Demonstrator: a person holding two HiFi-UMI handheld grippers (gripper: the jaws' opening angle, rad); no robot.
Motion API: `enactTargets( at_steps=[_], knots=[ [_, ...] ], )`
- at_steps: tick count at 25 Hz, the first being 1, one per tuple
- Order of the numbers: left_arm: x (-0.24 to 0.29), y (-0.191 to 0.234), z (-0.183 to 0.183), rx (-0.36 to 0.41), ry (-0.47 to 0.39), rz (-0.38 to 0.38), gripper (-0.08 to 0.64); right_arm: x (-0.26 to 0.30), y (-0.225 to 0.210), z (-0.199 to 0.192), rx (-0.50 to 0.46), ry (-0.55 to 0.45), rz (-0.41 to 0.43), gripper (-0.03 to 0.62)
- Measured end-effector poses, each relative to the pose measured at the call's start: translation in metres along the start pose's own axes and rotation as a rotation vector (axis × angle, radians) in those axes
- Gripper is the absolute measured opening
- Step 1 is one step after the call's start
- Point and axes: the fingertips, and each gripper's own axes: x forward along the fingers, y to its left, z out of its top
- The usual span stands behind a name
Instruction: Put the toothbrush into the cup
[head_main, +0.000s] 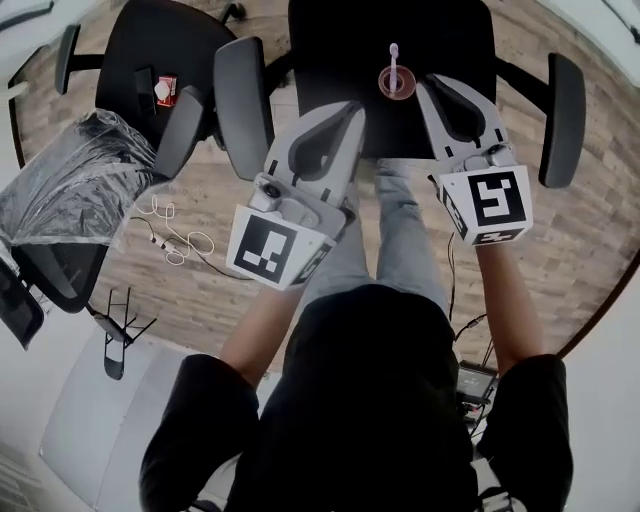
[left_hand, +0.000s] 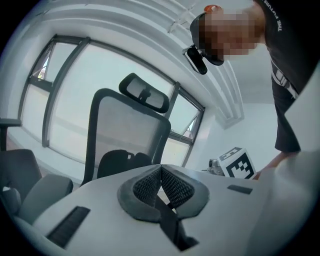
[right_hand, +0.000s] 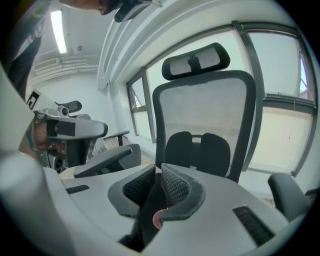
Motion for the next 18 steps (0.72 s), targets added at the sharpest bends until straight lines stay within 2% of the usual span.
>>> enactTargets(
  at_steps=[6, 12, 18],
  knots=[
    [-0.025, -0.031, 0.066, 0.07, -0.058, -0.016, 0.02, -0.063, 0.012, 0.069, -0.035, -0.072, -0.027, 0.048],
    [-0.051, -0.059, 0.107, 0.126, -0.099, -0.027, 0.02, -0.119, 0.024, 0.12, -0.074, -0.145, -0.048, 0.044],
    [-0.073, -0.09, 0.14, 0.173, -0.144, -0.03, 0.02, -0.169, 0.047, 0.156, -0.066, -0.19, 0.071, 0.02]
  ],
)
